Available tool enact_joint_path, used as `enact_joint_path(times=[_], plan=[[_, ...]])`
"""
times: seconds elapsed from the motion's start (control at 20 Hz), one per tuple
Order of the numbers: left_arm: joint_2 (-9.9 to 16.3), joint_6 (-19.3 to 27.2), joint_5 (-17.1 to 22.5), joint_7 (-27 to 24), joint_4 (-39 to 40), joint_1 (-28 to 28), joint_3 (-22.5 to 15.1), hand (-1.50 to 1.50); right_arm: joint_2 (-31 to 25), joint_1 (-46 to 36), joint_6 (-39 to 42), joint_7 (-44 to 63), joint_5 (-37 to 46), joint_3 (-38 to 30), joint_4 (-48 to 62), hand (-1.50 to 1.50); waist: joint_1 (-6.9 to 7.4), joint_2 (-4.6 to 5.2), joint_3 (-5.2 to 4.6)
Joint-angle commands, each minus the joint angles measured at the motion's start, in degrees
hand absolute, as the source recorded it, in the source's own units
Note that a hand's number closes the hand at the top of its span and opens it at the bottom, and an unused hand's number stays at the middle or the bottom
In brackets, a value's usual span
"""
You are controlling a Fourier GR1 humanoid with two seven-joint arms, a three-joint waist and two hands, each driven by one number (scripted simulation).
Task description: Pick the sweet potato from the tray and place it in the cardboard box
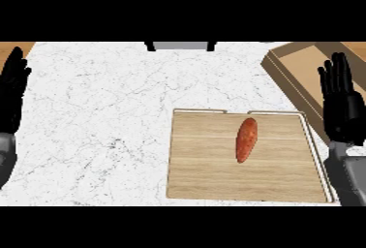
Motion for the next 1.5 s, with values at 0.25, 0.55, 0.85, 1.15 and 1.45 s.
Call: enact_joint_path(times=[0.25, 0.55, 0.85, 1.15, 1.45], plan=[[-9.9, 2.7, 2.0, -3.6, 3.6, 8.8, -1.7, 0.0, -3.0, 6.5, -24.4, 9.6, 26.4, 6.2, -6.8, 1.5, -2.2, 0.02, -0.43], [-13.0, 2.0, 3.0, -5.3, 4.7, 11.4, -3.0, 0.0, -1.6, 18.1, -39.3, 17.4, 44.0, 7.8, -0.4, -1.5, -2.54, 0.68, -0.25], [-14.3, 1.5, 3.5, -7.3, 4.0, 13.5, -3.4, 0.0, -0.2, 24.6, -36.7, 31.2, 61.2, 10.3, -4.2, -1.5, -1.77, 0.53, -0.47], [-14.8, 1.5, 3.1, -7.5, 2.6, 14.8, -4.3, 0.0, 5.5, 29.2, -26.3, 45.2, 71.5, 13.1, -12.5, -1.5, -1.59, 0.19, -0.47], [-15.4, 0.2, 2.9, -9.2, 4.6, 14.4, -5.0, 0.0, 10.5, 25.9, -7.3, 62.5, 84.3, 17.9, -20.0, -1.5, -0.06, 0.82, -0.3]])
